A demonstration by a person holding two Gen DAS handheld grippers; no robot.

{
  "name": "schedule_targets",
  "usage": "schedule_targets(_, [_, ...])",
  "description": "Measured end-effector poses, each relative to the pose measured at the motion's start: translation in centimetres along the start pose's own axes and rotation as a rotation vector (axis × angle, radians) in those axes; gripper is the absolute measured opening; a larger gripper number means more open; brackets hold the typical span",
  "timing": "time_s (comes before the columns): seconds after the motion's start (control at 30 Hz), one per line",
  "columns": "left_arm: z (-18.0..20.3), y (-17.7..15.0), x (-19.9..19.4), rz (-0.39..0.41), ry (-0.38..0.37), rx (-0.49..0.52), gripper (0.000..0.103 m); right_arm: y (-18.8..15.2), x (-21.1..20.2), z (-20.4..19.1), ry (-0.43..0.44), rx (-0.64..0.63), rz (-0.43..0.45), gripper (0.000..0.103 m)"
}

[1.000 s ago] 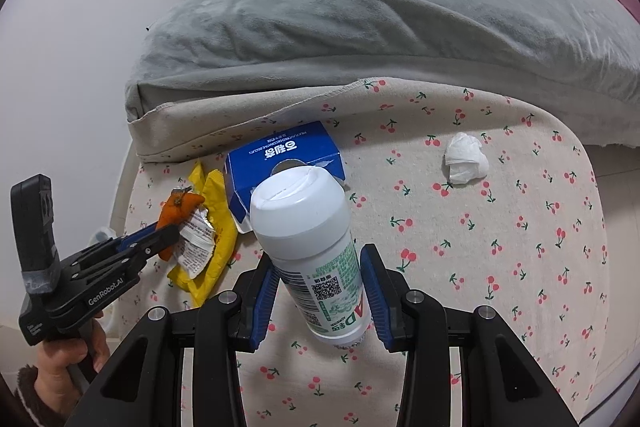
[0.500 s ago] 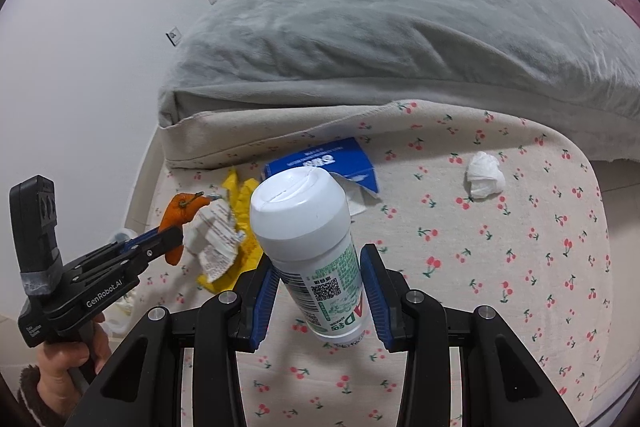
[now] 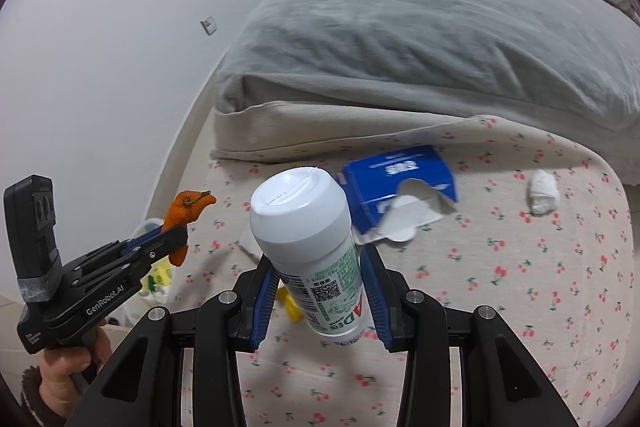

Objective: Collect trash
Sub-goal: 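Carry the orange wrapper to the wastebasket with the left tool while the right holds the bottle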

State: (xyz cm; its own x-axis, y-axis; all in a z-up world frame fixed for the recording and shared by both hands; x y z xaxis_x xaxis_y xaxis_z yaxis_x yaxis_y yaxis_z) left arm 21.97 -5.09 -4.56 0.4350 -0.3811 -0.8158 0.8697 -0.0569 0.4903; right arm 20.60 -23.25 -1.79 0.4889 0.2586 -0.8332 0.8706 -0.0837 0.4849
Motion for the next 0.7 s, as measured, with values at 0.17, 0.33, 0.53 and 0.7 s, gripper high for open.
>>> schedule_targets(0.17, [-2.3,-0.4,-1.0,0.011,0.019,-0.028,0.017,-0.2,0.9,-2.3,0.014,-0.036,-0.011,0.042])
schedule_targets(0.33, [-4.7,-1.0,-1.9,0.017,0.039,-0.058,0.017,-0.1,1.8,-4.6,0.032,-0.062,-0.018,0.042])
schedule_targets(0.53, [-7.8,-2.0,-2.8,0.022,0.066,-0.085,0.017,-0.5,3.0,-7.5,0.059,-0.094,-0.033,0.042])
schedule_targets(0.7, [-10.8,-3.1,-3.3,0.021,0.095,-0.120,0.017,-1.2,4.2,-10.0,0.077,-0.127,-0.052,0.042])
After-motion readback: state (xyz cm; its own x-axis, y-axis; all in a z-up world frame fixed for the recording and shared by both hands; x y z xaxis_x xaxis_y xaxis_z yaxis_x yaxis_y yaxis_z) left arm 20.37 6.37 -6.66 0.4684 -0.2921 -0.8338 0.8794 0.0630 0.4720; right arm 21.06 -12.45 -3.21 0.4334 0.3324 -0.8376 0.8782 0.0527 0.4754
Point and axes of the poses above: each gripper's, at about its wrist camera, not at the fingertips, and x roughly the way its jaws point, z to its right, y to its top, the point moved 7 cm from there along x, roughly the way its jaws point, and after that the axes turned 3 degrees about -x, right-handed, at the moved point
